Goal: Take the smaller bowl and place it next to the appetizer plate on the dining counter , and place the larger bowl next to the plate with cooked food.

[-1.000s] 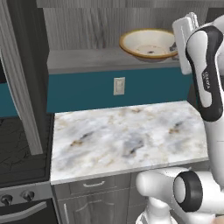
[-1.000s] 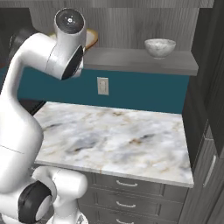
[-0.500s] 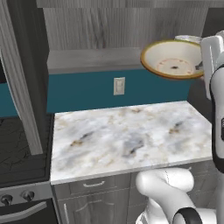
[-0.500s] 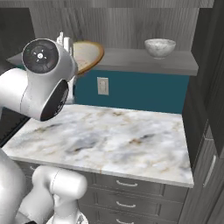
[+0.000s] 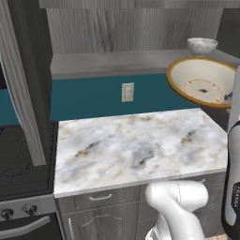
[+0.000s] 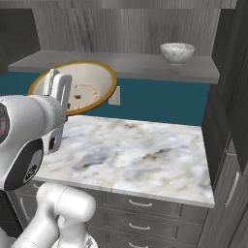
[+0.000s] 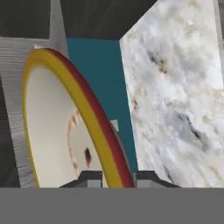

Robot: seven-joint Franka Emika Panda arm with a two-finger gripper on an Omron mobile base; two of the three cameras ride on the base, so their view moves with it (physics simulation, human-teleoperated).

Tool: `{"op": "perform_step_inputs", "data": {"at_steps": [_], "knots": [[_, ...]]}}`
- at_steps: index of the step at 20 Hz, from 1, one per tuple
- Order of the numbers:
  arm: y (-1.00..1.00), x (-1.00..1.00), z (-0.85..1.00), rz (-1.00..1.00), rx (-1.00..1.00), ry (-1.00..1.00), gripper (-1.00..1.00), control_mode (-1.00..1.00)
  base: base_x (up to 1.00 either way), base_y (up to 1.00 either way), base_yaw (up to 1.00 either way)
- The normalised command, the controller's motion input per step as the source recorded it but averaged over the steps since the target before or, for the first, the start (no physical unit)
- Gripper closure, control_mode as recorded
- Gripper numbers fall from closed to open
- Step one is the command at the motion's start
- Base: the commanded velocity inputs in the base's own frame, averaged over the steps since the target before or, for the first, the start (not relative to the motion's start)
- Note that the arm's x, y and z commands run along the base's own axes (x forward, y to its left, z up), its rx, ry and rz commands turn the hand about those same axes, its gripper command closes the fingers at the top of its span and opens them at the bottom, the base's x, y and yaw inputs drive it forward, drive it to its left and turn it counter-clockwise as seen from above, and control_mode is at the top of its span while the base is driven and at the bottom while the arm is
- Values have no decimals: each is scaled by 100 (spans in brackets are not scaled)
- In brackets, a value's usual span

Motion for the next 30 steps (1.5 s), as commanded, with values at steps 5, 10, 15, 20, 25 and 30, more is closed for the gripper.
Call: {"op": "perform_step_inputs", "data": {"at_steps": [5, 10, 15, 20, 25, 30], "knots": [[26, -9, -1, -12, 26, -8, 100, -100, 0, 0, 0], [19, -31, 0, 0, 11, -14, 100, -100, 0, 0, 0], [0, -20, 0, 0, 0, -3, 100, 100, -80, 0, 0], [0, 0, 0, 0, 0, 0, 100, 100, -100, 0, 0], [0, 0, 0, 0, 0, 0, 100, 100, -100, -1, 0], [0, 0, 0, 0, 0, 0, 100, 100, -100, 34, 11]]}}
